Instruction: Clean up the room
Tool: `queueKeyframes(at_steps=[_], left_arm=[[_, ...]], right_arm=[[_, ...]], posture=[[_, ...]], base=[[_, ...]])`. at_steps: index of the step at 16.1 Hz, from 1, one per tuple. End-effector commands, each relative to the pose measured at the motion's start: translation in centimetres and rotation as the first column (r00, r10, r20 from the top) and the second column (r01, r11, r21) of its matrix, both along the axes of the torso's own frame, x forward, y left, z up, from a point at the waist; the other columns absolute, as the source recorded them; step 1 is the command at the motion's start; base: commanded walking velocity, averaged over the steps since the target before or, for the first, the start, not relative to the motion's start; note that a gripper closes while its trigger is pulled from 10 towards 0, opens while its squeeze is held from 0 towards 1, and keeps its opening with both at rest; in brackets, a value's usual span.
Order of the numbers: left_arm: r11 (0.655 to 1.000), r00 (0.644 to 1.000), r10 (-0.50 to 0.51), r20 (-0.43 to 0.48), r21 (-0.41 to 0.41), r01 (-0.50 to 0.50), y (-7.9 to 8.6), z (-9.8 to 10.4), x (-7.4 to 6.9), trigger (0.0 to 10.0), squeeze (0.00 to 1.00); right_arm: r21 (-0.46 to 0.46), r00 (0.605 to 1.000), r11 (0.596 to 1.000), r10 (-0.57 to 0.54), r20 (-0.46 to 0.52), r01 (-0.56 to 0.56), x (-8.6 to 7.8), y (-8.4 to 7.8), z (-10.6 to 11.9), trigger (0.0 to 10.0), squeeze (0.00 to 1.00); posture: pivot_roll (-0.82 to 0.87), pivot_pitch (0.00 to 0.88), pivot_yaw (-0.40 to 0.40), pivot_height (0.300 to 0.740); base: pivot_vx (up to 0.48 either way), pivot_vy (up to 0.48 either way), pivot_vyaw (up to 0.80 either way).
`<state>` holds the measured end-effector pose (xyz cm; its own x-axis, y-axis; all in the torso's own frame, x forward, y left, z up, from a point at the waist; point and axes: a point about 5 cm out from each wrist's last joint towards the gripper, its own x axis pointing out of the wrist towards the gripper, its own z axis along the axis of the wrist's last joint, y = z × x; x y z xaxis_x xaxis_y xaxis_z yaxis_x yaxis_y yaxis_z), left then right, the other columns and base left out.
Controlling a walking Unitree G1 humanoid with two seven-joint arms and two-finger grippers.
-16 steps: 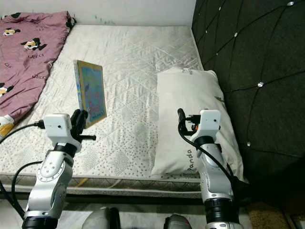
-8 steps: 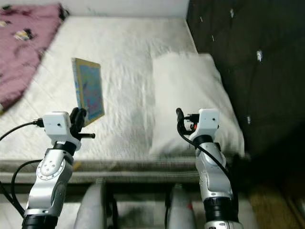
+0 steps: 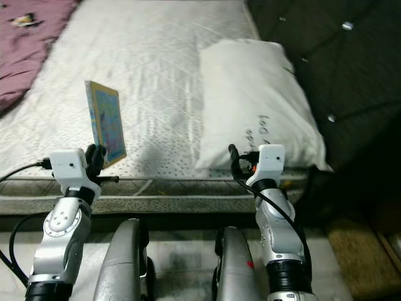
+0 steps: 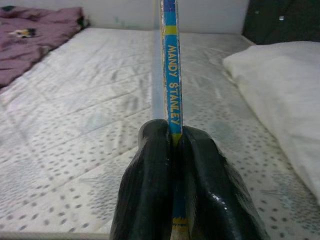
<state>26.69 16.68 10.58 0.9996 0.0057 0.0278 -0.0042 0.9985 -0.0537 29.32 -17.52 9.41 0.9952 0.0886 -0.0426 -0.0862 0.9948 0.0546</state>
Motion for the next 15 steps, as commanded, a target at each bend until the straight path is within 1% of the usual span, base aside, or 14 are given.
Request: queueKeyframes(at_steps=[1,4,6,9,13,14,15], left_arm=[[1.000,0.998,-0.017,0.059,-0.001,0.018,-0.25,1.18,0.22,10.0,0.00],[1.000,0.998,-0.023,0.062,-0.003,0.023,-0.31,1.21,0.21,10.0,0.00],[0.999,0.997,-0.034,0.070,-0.008,0.035,-0.41,1.31,0.19,10.0,0.00],[0.999,0.996,-0.047,0.078,-0.013,0.048,-0.51,1.38,0.23,10.0,0.00],[0.999,0.996,-0.047,0.074,-0.013,0.048,-0.50,1.34,0.23,10.0,0.00],[0.998,0.997,-0.045,0.063,-0.030,0.047,-0.60,1.19,0.30,10.0,0.00],[0.998,0.997,-0.053,0.062,-0.021,0.054,-0.72,1.20,0.29,10.0,0.00]], right_arm=[[0.001,1.000,1.000,0.007,0.010,-0.007,0.13,-0.07,0.37,10.0,0.00],[0.000,1.000,1.000,0.010,0.008,-0.010,0.14,-0.03,0.34,10.0,0.00],[-0.003,1.000,1.000,0.005,0.006,-0.005,0.09,-0.04,0.31,10.0,0.00],[-0.004,1.000,1.000,0.005,0.005,-0.005,0.10,-0.02,0.30,10.0,0.00],[-0.004,1.000,1.000,0.008,0.003,-0.008,0.11,0.05,0.27,10.0,0.00],[-0.003,1.000,1.000,0.008,0.002,-0.008,0.13,0.06,0.26,10.0,0.00],[-0.003,1.000,1.000,0.008,0.002,-0.008,0.13,0.07,0.25,10.0,0.00]], posture=[[-0.01,0.117,0.018,0.600],[-0.01,0.117,0.019,0.566],[-0.01,0.119,0.021,0.562],[-0.01,0.120,0.021,0.562],[-0.01,0.120,0.021,0.562],[-0.01,0.119,0.022,0.562],[-0.01,0.120,0.023,0.562]], base=[[0.000,0.000,0.00],[0.000,0.000,0.00],[0.000,0.000,0.00],[0.313,0.000,0.00],[0.413,0.000,0.00],[0.000,0.000,0.00],[0.000,0.000,0.00]])
